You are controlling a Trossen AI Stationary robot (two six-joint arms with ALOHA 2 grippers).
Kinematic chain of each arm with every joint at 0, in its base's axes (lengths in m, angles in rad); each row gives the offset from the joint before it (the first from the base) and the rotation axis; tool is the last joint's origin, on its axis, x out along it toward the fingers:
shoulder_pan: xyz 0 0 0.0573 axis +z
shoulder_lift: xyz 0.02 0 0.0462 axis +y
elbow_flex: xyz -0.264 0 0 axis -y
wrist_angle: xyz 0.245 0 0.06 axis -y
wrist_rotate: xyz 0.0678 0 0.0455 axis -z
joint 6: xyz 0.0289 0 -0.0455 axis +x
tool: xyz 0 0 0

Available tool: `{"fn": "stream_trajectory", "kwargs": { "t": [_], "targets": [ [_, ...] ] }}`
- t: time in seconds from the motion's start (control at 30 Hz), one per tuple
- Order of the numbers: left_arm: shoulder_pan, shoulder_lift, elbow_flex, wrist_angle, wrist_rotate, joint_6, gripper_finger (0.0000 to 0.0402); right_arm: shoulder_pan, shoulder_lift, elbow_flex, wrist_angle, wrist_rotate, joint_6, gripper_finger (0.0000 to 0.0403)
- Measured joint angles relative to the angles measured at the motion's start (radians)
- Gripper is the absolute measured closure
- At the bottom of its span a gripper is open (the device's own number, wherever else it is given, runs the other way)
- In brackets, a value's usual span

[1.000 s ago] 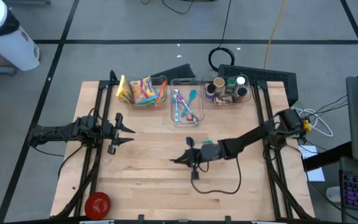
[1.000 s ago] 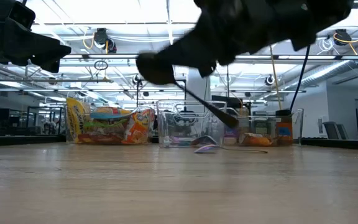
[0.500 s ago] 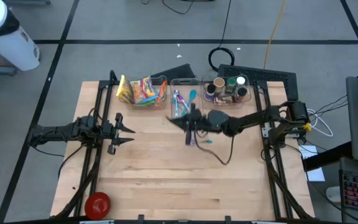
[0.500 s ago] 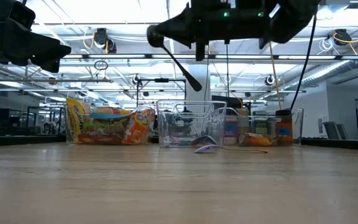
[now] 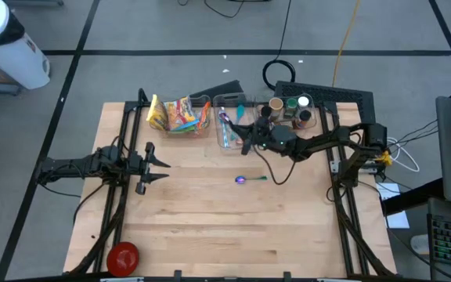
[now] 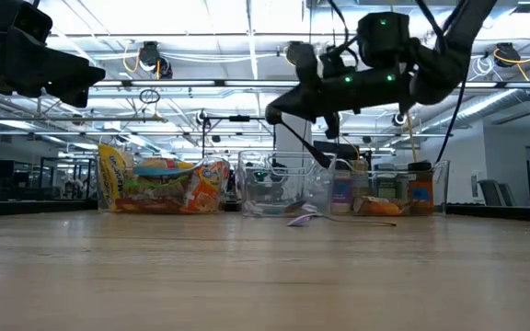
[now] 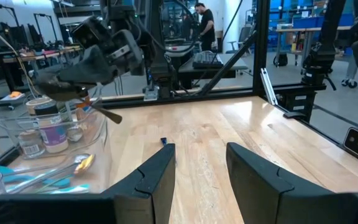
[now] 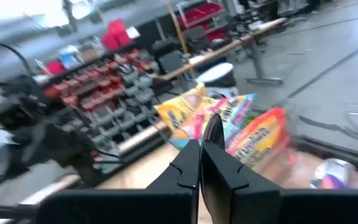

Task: Pick & Place Food Item
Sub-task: Put the black spoon into the middle transparent bin

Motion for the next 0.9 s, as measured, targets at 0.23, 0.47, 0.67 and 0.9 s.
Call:
{"fn": "stream_trajectory", "kwargs": {
  "t": [0.23,0.47,0.67,0.9],
  "targets": [
    [0.0,0.0,0.0,0.0,0.0,0.0,0.0249,0.0,0.0,-0.021,0.185,-0.096,0.019,0.0403],
    [0.0,0.0,0.0,0.0,0.0,0.0,0.0249,-0.034,-0.001,0.005,0.143,0.025,-0.108,0.0403],
    [0.0,0.0,0.0,0.0,0.0,0.0,0.0249,-0.054,0.001,0.005,-0.042,0.039,-0.051,0.0403],
    [0.0,0.0,0.0,0.0,0.0,0.0,0.0249,-0.044,0.0,0.005,0.026,0.038,0.035,0.0403]
  ]
}}
